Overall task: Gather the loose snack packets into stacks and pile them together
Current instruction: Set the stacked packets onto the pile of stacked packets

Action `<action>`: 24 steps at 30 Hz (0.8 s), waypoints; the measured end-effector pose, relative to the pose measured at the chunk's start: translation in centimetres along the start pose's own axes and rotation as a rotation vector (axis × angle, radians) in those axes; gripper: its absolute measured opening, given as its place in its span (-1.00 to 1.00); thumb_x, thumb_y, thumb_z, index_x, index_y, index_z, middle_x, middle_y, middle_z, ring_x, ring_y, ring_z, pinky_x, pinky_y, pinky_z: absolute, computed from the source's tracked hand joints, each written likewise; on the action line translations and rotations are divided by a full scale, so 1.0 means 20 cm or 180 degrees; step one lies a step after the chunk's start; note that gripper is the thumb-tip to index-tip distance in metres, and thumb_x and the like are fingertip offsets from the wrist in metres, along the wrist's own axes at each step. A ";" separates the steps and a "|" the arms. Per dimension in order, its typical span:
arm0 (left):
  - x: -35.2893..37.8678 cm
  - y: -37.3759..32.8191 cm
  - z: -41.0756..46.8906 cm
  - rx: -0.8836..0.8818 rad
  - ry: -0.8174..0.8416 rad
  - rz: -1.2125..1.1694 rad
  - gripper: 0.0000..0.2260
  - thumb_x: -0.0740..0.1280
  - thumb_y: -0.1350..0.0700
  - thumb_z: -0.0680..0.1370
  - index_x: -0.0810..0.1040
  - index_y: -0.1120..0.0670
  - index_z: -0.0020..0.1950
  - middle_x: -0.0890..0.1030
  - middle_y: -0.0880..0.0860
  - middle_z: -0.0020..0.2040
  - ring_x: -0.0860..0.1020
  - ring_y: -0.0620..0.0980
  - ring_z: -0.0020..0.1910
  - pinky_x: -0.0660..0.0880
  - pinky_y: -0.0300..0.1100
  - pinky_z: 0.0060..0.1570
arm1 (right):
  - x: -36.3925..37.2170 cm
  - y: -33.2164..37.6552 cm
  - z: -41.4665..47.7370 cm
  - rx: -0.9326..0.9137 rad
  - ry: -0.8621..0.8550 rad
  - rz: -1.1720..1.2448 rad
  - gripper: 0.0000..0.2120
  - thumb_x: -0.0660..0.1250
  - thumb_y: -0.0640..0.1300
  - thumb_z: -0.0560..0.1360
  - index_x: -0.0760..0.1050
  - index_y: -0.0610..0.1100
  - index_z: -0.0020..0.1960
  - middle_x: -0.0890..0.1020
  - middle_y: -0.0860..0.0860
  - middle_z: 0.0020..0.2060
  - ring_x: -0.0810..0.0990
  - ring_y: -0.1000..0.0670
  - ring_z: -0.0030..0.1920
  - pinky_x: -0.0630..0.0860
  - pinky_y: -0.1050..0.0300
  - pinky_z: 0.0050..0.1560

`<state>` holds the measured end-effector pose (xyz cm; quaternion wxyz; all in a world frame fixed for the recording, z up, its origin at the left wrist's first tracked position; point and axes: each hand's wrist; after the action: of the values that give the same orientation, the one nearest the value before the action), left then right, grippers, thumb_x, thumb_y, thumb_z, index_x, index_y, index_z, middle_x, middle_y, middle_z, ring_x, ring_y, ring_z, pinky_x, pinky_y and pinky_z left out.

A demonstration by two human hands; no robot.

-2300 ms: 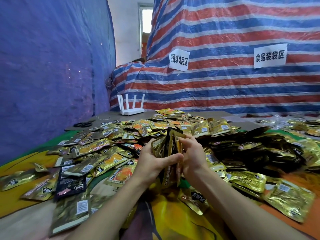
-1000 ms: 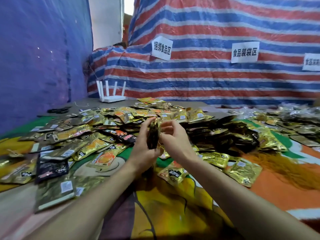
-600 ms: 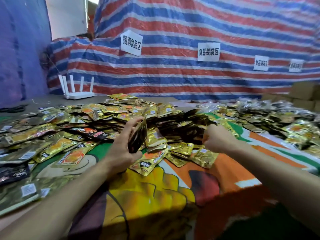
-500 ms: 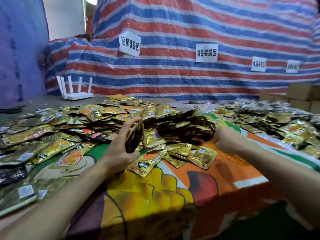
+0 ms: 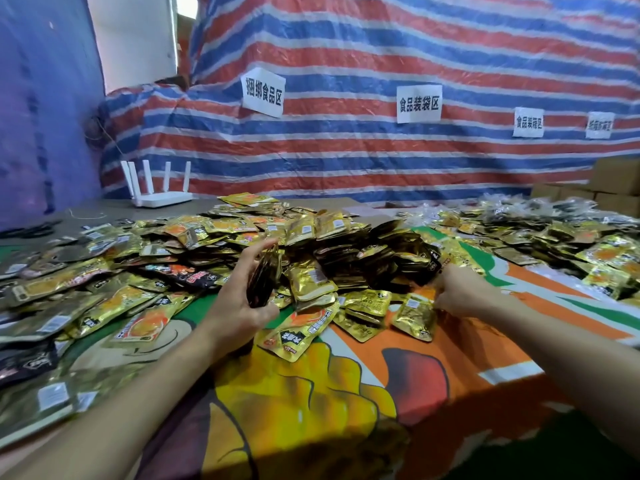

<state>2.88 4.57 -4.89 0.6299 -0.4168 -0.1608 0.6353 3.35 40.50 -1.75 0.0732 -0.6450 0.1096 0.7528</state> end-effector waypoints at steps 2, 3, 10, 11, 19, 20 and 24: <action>0.00 0.00 0.00 -0.0031 -0.0025 -0.0004 -0.21 0.38 0.26 0.33 0.30 -0.42 0.38 0.47 0.23 0.01 0.47 0.28 -0.10 0.50 0.22 -0.11 | 0.00 0.02 -0.01 0.0041 0.0124 -0.0196 -0.94 0.30 -0.23 0.47 0.45 -0.16 -0.17 0.59 -0.11 -0.22 0.63 -0.17 -0.14 0.62 0.01 -0.15; 0.00 0.00 0.00 -0.0054 -0.0065 -0.0051 -0.22 0.38 0.26 0.33 0.32 -0.44 0.36 0.48 0.18 0.01 0.49 0.26 -0.11 0.52 0.18 -0.10 | 0.00 0.03 -0.01 0.0080 0.0168 -0.0297 -0.86 0.29 -0.20 0.48 0.38 -0.14 -0.22 0.55 -0.08 -0.26 0.61 -0.14 -0.17 0.58 0.05 -0.20; -0.03 0.02 0.03 -0.0561 -0.0393 -0.0659 -0.34 0.33 0.28 0.23 0.41 0.05 0.35 0.54 0.25 -0.01 0.57 0.14 -0.09 0.57 0.02 -0.07 | -0.11 0.27 -0.06 -0.0680 -0.1084 0.1407 -0.85 0.30 -0.12 0.60 0.59 -0.13 -0.09 0.63 0.00 -0.21 0.58 -0.02 -0.20 0.54 0.01 -0.19; -0.03 0.02 0.04 -0.0688 -0.0385 -0.0760 -0.35 0.31 0.29 0.21 0.43 0.13 0.32 0.55 0.23 -0.02 0.57 0.14 -0.10 0.58 0.00 -0.14 | -0.13 0.35 -0.08 -0.0922 -0.0883 0.1818 -0.87 0.33 -0.10 0.61 0.60 -0.10 -0.06 0.64 0.02 -0.19 0.58 0.04 -0.19 0.54 0.06 -0.17; -0.13 -0.04 0.05 -0.1620 -0.0296 -0.2254 -0.78 0.22 0.32 0.32 0.67 0.20 -0.32 0.54 0.11 -0.40 0.53 0.03 -0.44 0.52 -0.15 -0.38 | -0.02 1.00 -0.12 -0.1598 0.0724 0.3773 -0.85 0.38 -0.12 0.61 0.68 -0.19 -0.01 0.61 0.11 -0.39 0.44 0.14 -0.42 0.32 0.34 -0.45; -0.14 -0.04 0.05 -0.1701 -0.0345 -0.2209 -0.77 0.21 0.32 0.36 0.62 0.18 -0.41 0.53 0.11 -0.42 0.53 0.03 -0.46 0.51 -0.17 -0.43 | 0.00 1.05 -0.11 -0.1579 0.0651 0.3862 -0.84 0.39 -0.12 0.60 0.69 -0.19 -0.02 0.63 0.11 -0.41 0.48 0.16 -0.43 0.33 0.36 -0.46; -0.18 -0.01 0.06 -0.1951 -0.0543 -0.2042 -0.76 0.24 0.28 0.35 0.62 0.13 -0.45 0.55 0.10 -0.39 0.54 0.07 -0.41 0.49 -0.15 -0.35 | 0.09 1.16 -0.07 -0.1285 0.0119 0.3995 -0.84 0.38 -0.10 0.60 0.67 -0.12 -0.10 0.67 0.10 -0.35 0.57 0.17 -0.35 0.44 0.31 -0.36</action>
<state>1.69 1.69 -2.92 0.6270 -0.4593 -0.5139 0.3631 -1.50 17.61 -2.11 -0.5039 -0.4726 0.3228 0.6470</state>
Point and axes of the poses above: each hand's wrist, its own z-axis towards the middle knuckle, its own x-axis out of the palm, y = z × x
